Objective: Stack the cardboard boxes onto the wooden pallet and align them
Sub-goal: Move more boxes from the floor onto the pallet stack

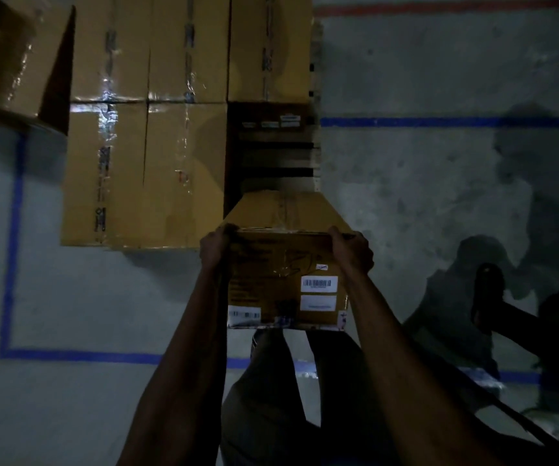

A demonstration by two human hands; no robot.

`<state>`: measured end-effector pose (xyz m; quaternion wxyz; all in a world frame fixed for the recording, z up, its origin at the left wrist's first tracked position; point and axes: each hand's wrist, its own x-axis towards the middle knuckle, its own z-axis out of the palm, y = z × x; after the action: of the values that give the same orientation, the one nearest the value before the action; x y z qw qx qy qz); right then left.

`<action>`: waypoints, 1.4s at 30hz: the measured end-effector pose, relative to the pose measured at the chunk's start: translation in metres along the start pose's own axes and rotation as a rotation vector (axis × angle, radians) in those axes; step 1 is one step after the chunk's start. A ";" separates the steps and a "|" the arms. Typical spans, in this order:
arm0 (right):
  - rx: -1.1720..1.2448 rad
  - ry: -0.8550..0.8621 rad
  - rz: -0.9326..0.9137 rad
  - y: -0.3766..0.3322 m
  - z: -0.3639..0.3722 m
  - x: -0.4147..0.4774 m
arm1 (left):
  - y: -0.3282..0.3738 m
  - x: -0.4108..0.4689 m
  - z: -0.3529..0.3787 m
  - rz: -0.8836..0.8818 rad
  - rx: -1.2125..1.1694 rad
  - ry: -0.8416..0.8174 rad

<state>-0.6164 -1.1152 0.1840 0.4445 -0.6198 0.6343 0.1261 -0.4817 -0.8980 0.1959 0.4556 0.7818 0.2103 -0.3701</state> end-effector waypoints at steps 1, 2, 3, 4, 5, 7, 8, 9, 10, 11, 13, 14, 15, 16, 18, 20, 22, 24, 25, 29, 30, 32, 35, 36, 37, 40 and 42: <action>0.021 0.010 -0.016 -0.006 -0.005 -0.002 | 0.006 -0.001 -0.002 0.010 0.004 0.012; 0.047 0.026 -0.038 -0.011 -0.010 -0.007 | 0.010 -0.001 -0.004 0.009 -0.031 0.035; 0.075 0.041 -0.068 -0.014 -0.013 -0.011 | 0.014 0.000 -0.006 -0.006 -0.083 0.064; 0.102 0.056 -0.099 -0.015 -0.015 -0.016 | 0.021 -0.003 -0.009 -0.040 -0.121 0.096; 0.134 0.068 -0.124 -0.013 -0.015 -0.021 | 0.025 -0.004 -0.011 -0.053 -0.164 0.103; 0.199 0.078 -0.143 -0.003 -0.008 -0.025 | 0.024 -0.004 -0.014 -0.033 -0.193 0.077; 0.220 0.077 -0.133 0.006 -0.002 -0.024 | 0.018 -0.003 -0.015 -0.028 -0.192 0.068; 0.227 0.071 -0.119 0.018 0.007 -0.020 | 0.006 0.002 -0.015 -0.019 -0.187 0.064; 0.227 0.059 -0.106 0.029 0.017 -0.014 | -0.010 0.011 -0.014 -0.011 -0.184 0.056; 0.217 0.036 -0.089 0.044 0.029 -0.006 | -0.030 0.022 -0.013 -0.012 -0.165 0.055; 0.202 -0.015 -0.063 0.071 0.060 0.019 | -0.073 0.050 -0.006 -0.019 -0.101 0.041; 0.192 -0.035 -0.049 0.086 0.077 0.034 | -0.096 0.065 0.000 -0.032 -0.079 0.040; 0.179 -0.054 -0.036 0.099 0.095 0.050 | -0.116 0.082 0.006 -0.049 -0.068 0.047; 0.166 -0.075 -0.027 0.113 0.113 0.068 | -0.134 0.100 0.013 -0.060 -0.066 0.045; 0.138 -0.129 0.014 0.140 0.148 0.102 | -0.169 0.133 0.024 -0.098 -0.088 0.029; 0.134 -0.175 0.071 0.161 0.176 0.129 | -0.205 0.161 0.032 -0.156 -0.117 0.001; 0.129 -0.236 0.128 0.175 0.194 0.143 | -0.235 0.180 0.035 -0.205 -0.155 0.000; 0.147 -0.282 0.140 0.183 0.209 0.155 | -0.256 0.195 0.039 -0.281 -0.223 0.048; 0.160 -0.290 0.139 0.184 0.215 0.160 | -0.263 0.202 0.041 -0.350 -0.274 0.104; 0.209 -0.285 0.177 0.169 0.229 0.174 | -0.259 0.211 0.051 -0.531 -0.389 0.146; 0.212 -0.274 0.171 0.166 0.232 0.178 | -0.255 0.211 0.053 -0.508 -0.410 0.117; 0.207 -0.247 0.145 0.151 0.233 0.180 | -0.246 0.212 0.054 -0.452 -0.447 0.131; 0.217 -0.225 0.090 0.127 0.235 0.186 | -0.229 0.223 0.046 -0.398 -0.513 0.115; 0.212 -0.219 0.071 0.120 0.237 0.190 | -0.222 0.226 0.044 -0.406 -0.519 0.095; 0.206 -0.212 0.054 0.113 0.239 0.195 | -0.215 0.230 0.042 -0.411 -0.527 0.083; 0.230 -0.200 0.052 0.098 0.247 0.207 | -0.200 0.239 0.039 -0.433 -0.572 0.087; 0.235 -0.208 0.082 0.094 0.251 0.214 | -0.194 0.242 0.041 -0.461 -0.634 0.125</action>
<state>-0.5632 -1.0621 -0.1504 0.5719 -0.5207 0.6199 0.1324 -0.4729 -0.8390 -0.1112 0.5657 0.5554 0.5117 -0.3311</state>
